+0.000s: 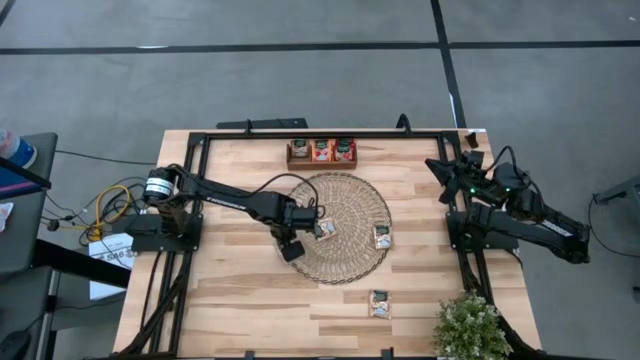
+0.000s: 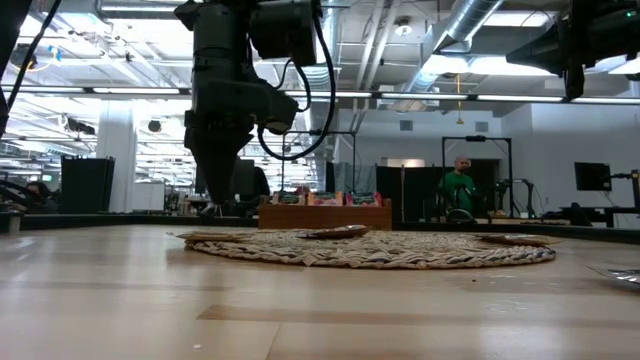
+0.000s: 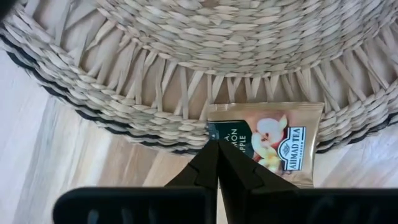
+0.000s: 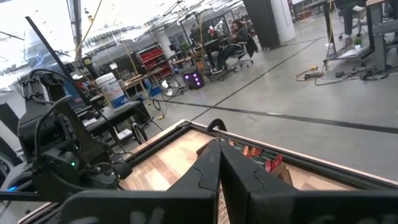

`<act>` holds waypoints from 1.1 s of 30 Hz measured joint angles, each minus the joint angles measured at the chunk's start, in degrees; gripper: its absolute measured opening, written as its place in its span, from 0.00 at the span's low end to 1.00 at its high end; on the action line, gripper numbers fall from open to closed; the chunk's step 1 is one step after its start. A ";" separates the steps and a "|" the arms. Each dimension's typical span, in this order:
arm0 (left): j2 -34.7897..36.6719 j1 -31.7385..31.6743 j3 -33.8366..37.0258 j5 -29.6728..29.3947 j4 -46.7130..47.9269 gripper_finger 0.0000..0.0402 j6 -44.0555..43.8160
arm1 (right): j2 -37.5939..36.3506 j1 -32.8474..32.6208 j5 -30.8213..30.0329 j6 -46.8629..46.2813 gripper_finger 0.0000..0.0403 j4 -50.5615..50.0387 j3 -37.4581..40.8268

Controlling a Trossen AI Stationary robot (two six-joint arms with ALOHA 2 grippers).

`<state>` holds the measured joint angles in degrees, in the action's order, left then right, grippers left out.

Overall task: Pick & Place Tea
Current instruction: Put the brown tea bag into the left section of the wooden organizer

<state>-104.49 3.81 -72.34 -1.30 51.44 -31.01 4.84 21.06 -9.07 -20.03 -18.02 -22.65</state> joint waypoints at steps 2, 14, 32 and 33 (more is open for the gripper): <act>-0.02 0.00 0.00 0.02 0.00 0.00 -0.18 | 0.01 0.01 0.08 0.00 0.00 -0.04 0.00; -0.04 0.00 0.03 1.64 0.81 0.27 0.29 | 0.00 0.00 0.08 0.04 0.00 -0.18 0.00; -0.11 -0.07 6.39 4.30 -7.13 0.45 -2.05 | 0.01 0.01 0.08 0.07 0.00 -1.74 0.00; -0.11 -0.07 6.39 4.28 -7.35 0.45 -2.05 | 0.00 0.00 0.08 0.05 0.00 -1.75 0.00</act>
<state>-104.60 3.75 -65.95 2.98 44.08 -33.06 4.85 21.06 -8.99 -19.98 -19.77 -22.65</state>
